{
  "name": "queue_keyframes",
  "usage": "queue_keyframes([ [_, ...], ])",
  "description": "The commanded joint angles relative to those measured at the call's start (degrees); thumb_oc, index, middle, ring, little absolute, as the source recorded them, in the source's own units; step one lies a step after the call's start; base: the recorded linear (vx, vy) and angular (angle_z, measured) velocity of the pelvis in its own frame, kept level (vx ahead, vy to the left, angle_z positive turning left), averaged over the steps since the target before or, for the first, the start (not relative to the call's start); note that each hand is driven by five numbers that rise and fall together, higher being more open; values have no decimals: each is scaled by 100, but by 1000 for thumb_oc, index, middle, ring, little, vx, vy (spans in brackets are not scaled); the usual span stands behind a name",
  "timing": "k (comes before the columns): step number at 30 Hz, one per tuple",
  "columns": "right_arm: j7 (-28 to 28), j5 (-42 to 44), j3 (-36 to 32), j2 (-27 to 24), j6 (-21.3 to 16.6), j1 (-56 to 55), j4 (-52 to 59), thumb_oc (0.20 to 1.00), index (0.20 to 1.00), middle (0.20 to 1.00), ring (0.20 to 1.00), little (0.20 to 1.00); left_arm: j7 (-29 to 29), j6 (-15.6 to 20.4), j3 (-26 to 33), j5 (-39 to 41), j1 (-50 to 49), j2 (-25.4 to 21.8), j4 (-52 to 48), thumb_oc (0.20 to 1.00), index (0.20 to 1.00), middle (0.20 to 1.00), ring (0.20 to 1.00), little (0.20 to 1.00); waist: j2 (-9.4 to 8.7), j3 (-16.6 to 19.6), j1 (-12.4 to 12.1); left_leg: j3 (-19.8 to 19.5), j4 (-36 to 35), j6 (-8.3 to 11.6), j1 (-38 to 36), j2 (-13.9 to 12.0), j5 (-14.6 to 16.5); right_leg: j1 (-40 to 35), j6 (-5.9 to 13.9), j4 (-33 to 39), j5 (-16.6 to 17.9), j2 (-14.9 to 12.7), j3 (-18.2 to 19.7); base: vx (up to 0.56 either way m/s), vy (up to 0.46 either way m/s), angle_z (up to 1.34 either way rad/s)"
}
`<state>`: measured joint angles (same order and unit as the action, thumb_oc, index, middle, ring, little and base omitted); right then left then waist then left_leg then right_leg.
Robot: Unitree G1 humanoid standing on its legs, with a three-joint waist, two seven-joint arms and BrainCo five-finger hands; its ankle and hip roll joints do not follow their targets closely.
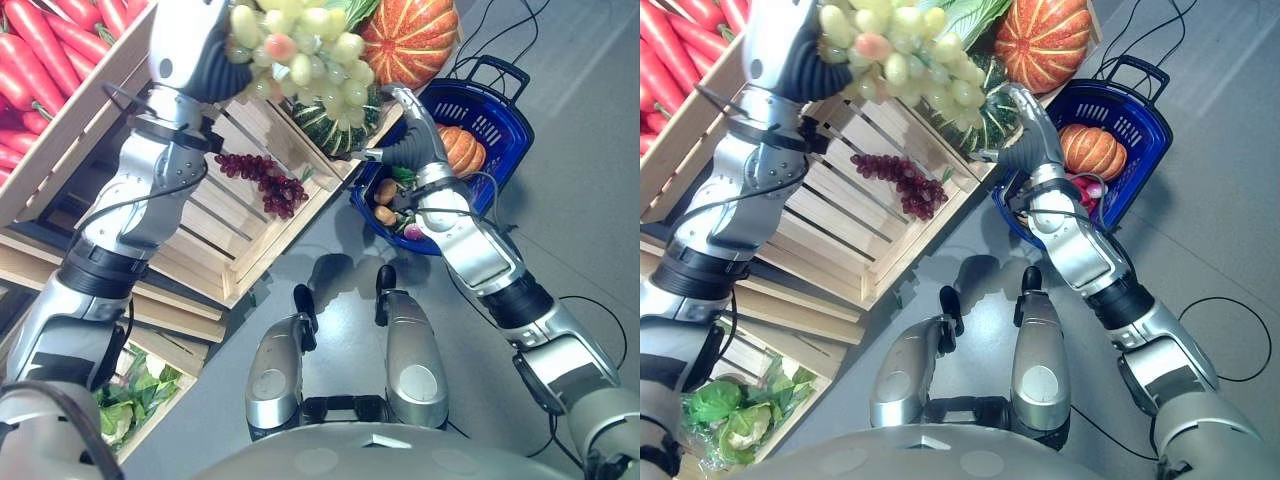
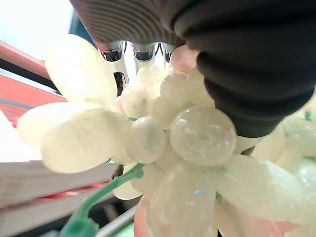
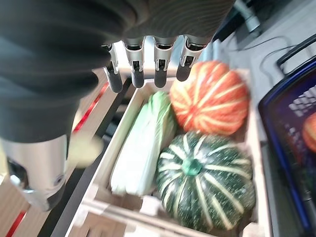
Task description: Pick up fruits and vegetables into the basket
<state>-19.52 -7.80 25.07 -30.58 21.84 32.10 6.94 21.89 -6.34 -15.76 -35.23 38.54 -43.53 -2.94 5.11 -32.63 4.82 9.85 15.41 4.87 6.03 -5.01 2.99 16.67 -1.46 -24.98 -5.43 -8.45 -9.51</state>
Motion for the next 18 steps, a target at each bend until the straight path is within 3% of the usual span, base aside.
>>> queue_keyframes([
  [1,-214,145,-205,212,-761,-236,657,1000,1000,1000,1000,1000,513,-203,252,-344,-308,-81,-31,200,200,200,200,200,-155,790,47,177,221,-154,177,68,386,-409,658,346,-208,-325,104,3,48,-10],
  [6,-108,95,-304,252,-1261,-257,988,1000,1000,1000,1000,1000,506,-349,241,-403,-433,36,43,200,200,200,200,200,-106,781,104,205,227,-155,147,87,406,-391,667,316,-233,-333,152,3,54,-9],
  [7,121,-29,-295,251,-1426,-210,1121,1000,1000,1000,1000,1000,471,-317,221,-341,-435,103,54,200,200,200,200,200,-79,777,117,215,219,-155,127,96,406,-388,673,297,-248,-343,170,14,68,-3],
  [11,239,-54,-95,202,-1386,124,1249,1000,1000,1000,1000,1000,403,-202,188,-340,-348,270,-2,200,200,200,200,200,-39,770,77,213,211,-158,98,127,411,-411,661,297,-270,-374,171,3,25,-2],
  [18,364,67,57,361,-1446,502,1463,1000,1000,1000,1000,1000,-217,-118,-186,-329,30,363,-95,200,200,200,200,200,-63,761,43,198,239,-155,107,132,431,-439,666,314,-264,-377,118,0,0,0],
])
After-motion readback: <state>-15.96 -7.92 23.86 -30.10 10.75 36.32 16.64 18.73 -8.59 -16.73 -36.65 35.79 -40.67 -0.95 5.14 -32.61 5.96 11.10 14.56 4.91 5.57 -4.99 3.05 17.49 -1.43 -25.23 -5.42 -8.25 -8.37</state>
